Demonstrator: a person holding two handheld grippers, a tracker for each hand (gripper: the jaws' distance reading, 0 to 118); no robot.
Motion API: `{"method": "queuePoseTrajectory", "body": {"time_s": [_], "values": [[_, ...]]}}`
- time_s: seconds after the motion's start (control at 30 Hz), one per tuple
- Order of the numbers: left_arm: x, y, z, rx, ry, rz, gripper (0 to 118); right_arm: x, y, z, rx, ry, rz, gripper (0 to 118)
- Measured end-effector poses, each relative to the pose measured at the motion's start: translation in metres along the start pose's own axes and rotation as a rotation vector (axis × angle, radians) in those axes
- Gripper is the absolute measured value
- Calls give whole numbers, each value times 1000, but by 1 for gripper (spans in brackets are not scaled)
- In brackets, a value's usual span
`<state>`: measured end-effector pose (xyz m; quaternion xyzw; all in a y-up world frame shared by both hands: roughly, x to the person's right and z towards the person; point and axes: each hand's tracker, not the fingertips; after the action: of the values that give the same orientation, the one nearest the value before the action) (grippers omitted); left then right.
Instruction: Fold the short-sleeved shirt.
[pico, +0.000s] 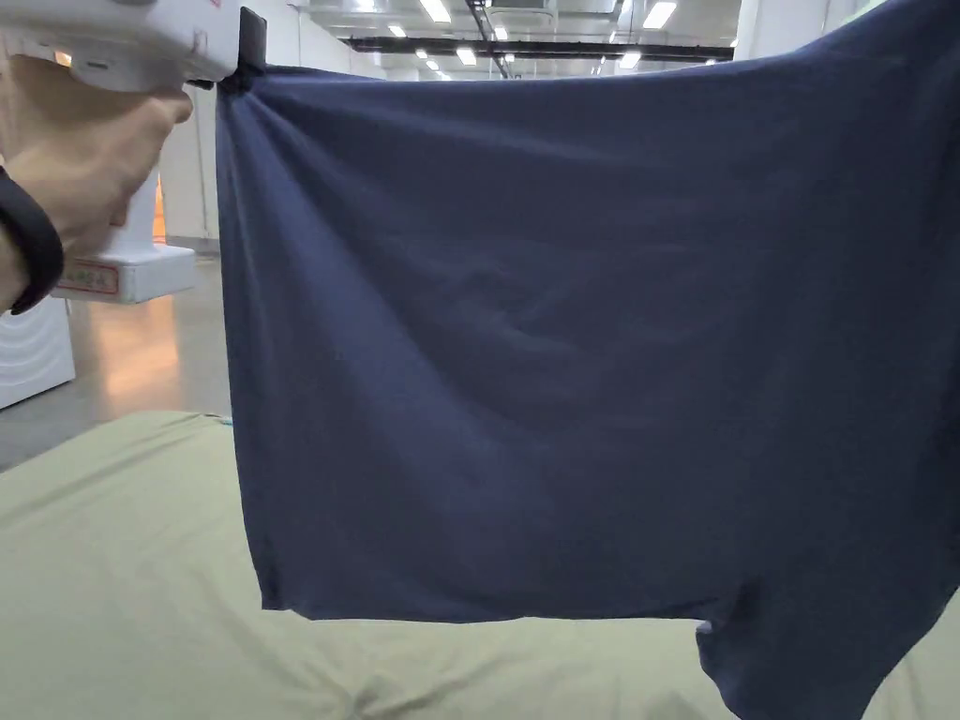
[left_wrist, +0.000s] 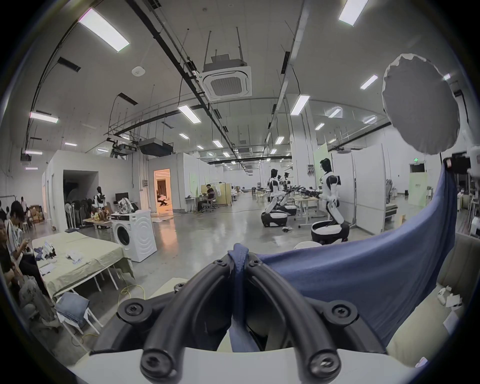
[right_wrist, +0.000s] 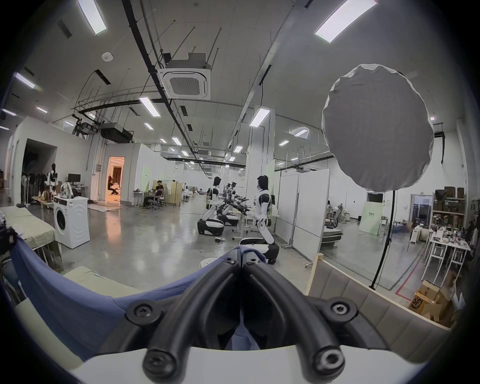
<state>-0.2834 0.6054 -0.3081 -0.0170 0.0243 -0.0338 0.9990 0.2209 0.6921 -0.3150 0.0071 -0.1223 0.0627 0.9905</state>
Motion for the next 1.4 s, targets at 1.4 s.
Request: {"method": "queuePoseTrajectory", "body": {"time_s": [1.4], "values": [[-61, -333, 257, -301, -296, 269, 6, 42, -337, 308, -341, 307, -99, 0]]}}
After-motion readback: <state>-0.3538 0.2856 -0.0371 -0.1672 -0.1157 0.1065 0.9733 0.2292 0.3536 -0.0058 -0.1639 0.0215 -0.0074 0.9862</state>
